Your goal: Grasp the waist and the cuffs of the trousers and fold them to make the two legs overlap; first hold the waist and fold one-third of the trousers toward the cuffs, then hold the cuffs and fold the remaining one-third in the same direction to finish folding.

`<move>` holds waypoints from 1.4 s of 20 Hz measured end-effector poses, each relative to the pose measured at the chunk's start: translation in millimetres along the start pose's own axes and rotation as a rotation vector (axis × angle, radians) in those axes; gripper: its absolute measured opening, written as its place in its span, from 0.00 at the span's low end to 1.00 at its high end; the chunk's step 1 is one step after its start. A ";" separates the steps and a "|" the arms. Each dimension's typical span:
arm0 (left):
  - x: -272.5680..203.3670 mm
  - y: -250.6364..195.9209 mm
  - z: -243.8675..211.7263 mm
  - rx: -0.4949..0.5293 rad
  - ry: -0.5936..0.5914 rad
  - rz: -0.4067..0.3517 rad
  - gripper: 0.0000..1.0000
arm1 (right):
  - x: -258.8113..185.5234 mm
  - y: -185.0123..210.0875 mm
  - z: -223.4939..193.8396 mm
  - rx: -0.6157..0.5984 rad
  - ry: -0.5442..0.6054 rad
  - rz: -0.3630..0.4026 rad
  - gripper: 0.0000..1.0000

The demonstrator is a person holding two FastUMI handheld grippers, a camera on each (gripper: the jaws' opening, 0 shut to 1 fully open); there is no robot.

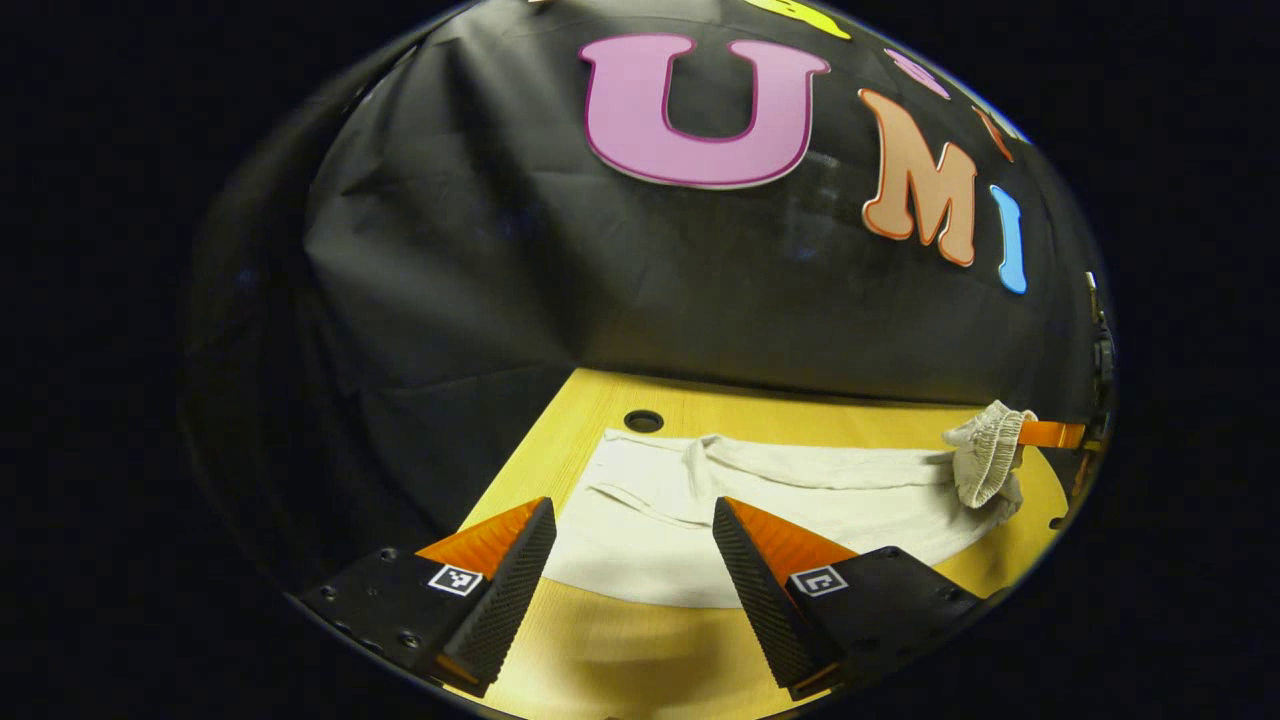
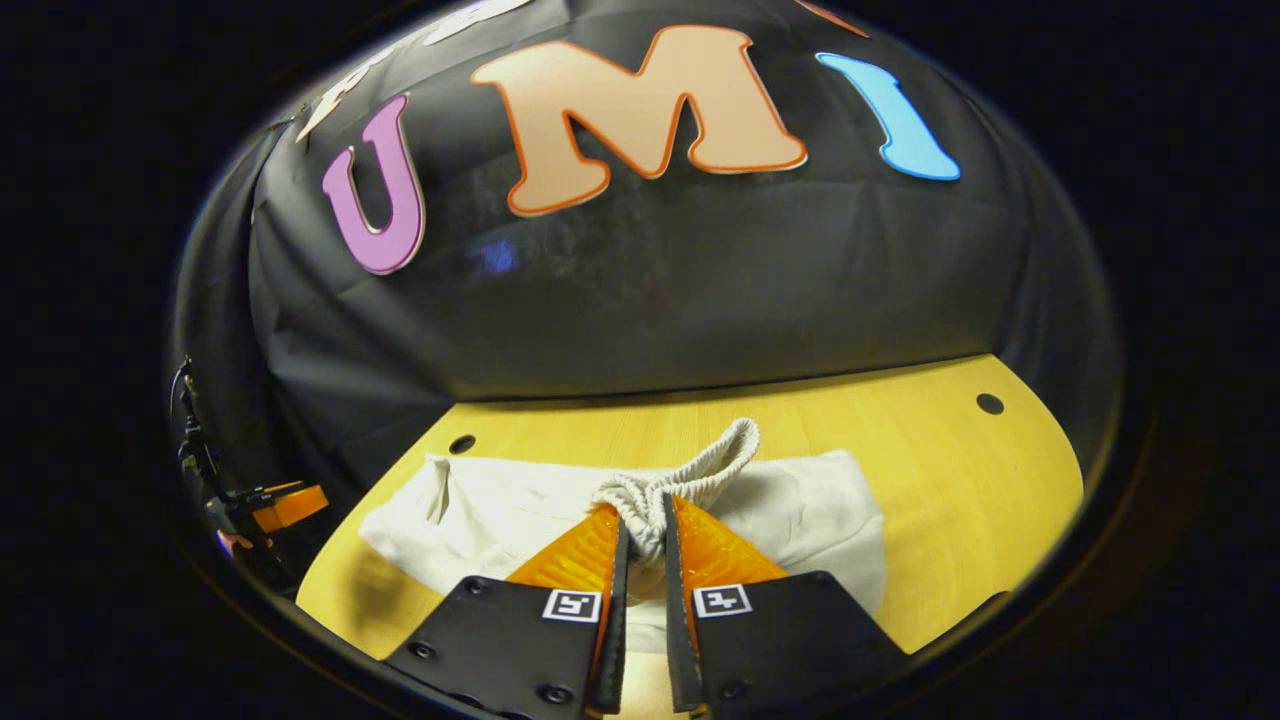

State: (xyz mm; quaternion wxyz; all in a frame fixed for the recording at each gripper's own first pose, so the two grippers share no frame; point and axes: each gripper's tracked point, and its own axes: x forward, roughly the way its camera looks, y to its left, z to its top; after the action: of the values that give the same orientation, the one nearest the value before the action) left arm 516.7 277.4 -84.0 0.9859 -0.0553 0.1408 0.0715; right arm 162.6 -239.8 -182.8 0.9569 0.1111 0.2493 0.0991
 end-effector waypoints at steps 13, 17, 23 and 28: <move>60.3 29.8 -73.7 -0.021 0.153 0.053 0.95 | -19.9 -20.2 -8.4 -0.014 0.044 -0.077 0.96; 67.1 33.4 -86.9 -0.010 0.192 0.066 0.96 | -37.3 -27.1 -6.7 -0.007 0.041 -0.101 0.96; 64.4 34.5 -87.8 0.022 0.214 0.066 0.94 | -61.0 -44.1 -9.8 0.027 0.050 -0.148 0.96; 66.6 11.1 -89.3 0.025 0.234 -0.013 0.50 | -85.8 -53.1 -15.3 0.054 0.055 -0.177 0.96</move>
State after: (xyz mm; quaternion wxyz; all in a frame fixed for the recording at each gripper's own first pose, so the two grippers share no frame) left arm 554.1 285.1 -189.2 0.9639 -0.0518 0.2552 0.0562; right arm 88.7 -309.1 -170.7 0.9514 0.1117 0.2868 0.0106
